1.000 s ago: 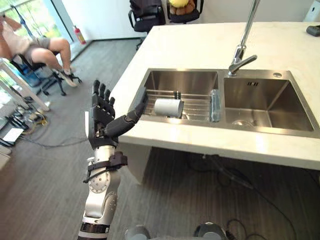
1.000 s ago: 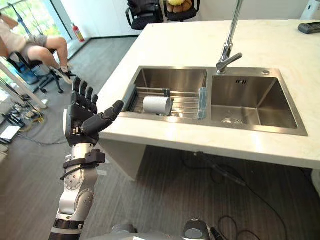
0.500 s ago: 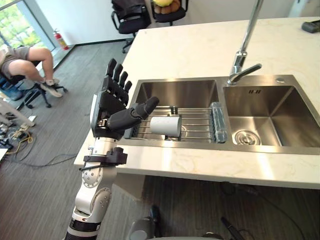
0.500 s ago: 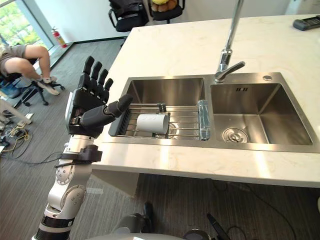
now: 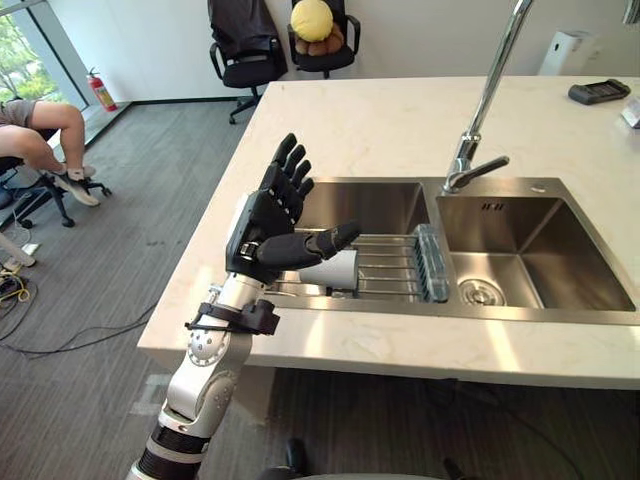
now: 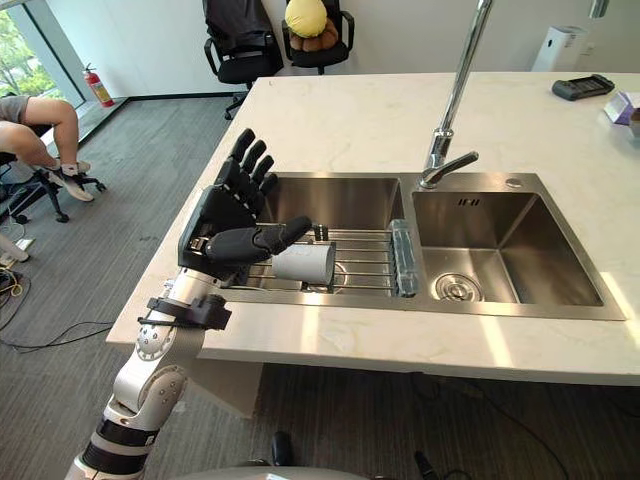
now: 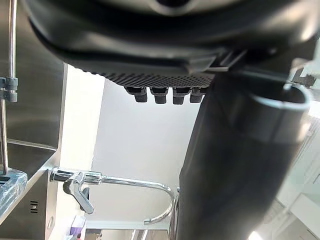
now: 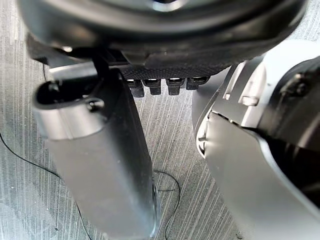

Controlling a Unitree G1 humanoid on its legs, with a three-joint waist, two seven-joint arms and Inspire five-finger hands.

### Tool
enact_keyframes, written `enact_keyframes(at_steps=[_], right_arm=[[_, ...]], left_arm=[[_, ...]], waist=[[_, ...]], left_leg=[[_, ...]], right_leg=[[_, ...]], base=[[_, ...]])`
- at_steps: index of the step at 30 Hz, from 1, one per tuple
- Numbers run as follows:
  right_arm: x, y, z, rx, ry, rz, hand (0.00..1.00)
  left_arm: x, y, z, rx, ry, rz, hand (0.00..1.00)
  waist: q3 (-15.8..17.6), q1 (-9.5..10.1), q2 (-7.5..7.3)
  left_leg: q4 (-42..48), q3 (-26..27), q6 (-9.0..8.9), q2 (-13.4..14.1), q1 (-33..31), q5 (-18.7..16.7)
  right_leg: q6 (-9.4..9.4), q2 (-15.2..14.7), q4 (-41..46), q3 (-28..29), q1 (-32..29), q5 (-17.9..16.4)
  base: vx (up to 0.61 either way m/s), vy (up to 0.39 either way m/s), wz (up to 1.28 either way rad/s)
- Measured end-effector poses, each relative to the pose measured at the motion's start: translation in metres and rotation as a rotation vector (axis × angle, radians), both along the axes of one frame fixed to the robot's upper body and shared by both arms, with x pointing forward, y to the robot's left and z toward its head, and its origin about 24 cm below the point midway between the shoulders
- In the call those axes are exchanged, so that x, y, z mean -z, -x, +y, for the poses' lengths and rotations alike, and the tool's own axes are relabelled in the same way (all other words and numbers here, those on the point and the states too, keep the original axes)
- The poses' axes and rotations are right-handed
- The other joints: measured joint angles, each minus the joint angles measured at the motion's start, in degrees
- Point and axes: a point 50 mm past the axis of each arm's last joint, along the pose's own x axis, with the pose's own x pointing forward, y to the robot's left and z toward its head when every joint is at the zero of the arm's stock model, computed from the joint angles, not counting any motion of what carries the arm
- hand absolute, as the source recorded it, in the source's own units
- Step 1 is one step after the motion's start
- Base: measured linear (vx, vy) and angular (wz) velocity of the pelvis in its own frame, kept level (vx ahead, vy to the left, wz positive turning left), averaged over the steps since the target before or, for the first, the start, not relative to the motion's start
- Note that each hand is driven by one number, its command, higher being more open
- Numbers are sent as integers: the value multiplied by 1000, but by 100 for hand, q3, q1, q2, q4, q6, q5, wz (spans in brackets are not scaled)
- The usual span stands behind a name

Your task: Walk over to the sink, pick up the cup, carry it to the dishwasher, place the cup inside the dishwasher, then close the dishwasher door

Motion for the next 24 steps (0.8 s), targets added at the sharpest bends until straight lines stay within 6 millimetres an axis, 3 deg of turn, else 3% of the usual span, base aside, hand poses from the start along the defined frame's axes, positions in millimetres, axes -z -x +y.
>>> enact_keyframes(at_steps=[3,4,5,6,7,8,9,10,12,14,18,20,21,22,24], right_arm=[[0,-2,1,-39,28,29,100],[0,-5,-1,-65,60,40,100],[-2,-6,-5,-83,102,50,100],[-4,-3,-9,-80,126,61,100],[-7,-4,-18,-79,176,78,100],[-9,-5,-21,-76,205,86,100],[-9,-5,-21,-74,212,93,100],[-8,-4,-20,-68,214,106,100],[-6,-12,-12,-81,196,97,100],[-2,-19,7,-88,139,94,100],[0,-20,22,-56,86,113,100],[1,-20,26,-74,67,118,100],[1,-22,26,-83,60,118,100],[0,-25,25,-88,64,108,100],[0,-26,23,-92,64,111,100]], left_arm=[[7,-3,1,-60,46,42,100],[7,-3,0,-68,62,41,100],[5,-3,-2,-71,84,35,100],[3,-4,-5,-70,104,31,100],[3,-4,-8,-78,145,30,100],[1,-3,-10,-72,161,19,100],[-2,-1,-9,-68,165,9,100],[-11,2,-7,-56,202,-27,100],[-25,7,4,-83,239,-122,100],[-34,8,15,-130,250,-194,100],[-33,6,16,-126,219,-190,100],[-33,6,18,-131,208,-189,100],[-32,6,18,-132,210,-183,100],[-32,5,15,-123,220,-175,100],[-29,4,8,-94,221,-143,100]], waist=[[5,10,-97],[22,18,-172],[64,7,-309],[91,-36,-310],[92,-56,-224],[96,-57,-308],[102,-51,-333],[95,-66,-262],[130,-21,-251],[129,-9,-257],[84,15,-335],[19,47,-463],[-16,64,-492],[-12,64,-413],[-27,6,-308]], left_leg=[[374,298,53,-32,-125,-264],[778,688,161,-67,-237,-481],[1338,1065,392,-228,-311,-858],[1543,1078,407,-257,-290,-1084],[1577,1013,494,-317,-179,-1416],[1376,906,506,-495,75,-1459],[1208,843,507,-563,217,-1459],[929,704,550,-614,450,-1426],[797,568,544,-604,582,-1354],[713,355,596,-586,666,-1326],[552,-23,533,-601,848,-1363],[547,-57,400,-663,887,-1446],[577,-22,274,-617,936,-1528],[682,37,145,-506,898,-1610],[746,94,49,-372,878,-1673]], right_leg=[[-36,-133,98,42,-49,-53],[-79,-302,237,14,-57,-176],[-49,-587,471,-143,41,-324],[-52,-674,954,-267,-12,-395],[-263,-1040,2515,-484,-494,-469],[-882,-1466,3753,-445,-939,-49],[-996,-1596,4148,-397,-1107,289],[-934,-1728,4683,-358,-1328,561],[-786,-1687,4696,-422,-1617,113],[-490,-1266,3423,-270,-1756,-152],[-205,-891,2174,-251,-1705,125],[-334,-758,1714,-377,-1696,632],[-377,-674,1471,-535,-1527,514],[-381,-508,1167,-566,-1416,513],[-383,-339,975,-573,-1346,516]], base=[[16,33,-5],[61,119,25],[107,142,37],[114,194,59],[125,207,70],[113,225,70],[182,199,72],[226,176,60],[263,144,43],[271,67,52],[231,-23,62],[238,-148,11],[233,-212,-22],[187,-173,-30],[157,-126,-24]])
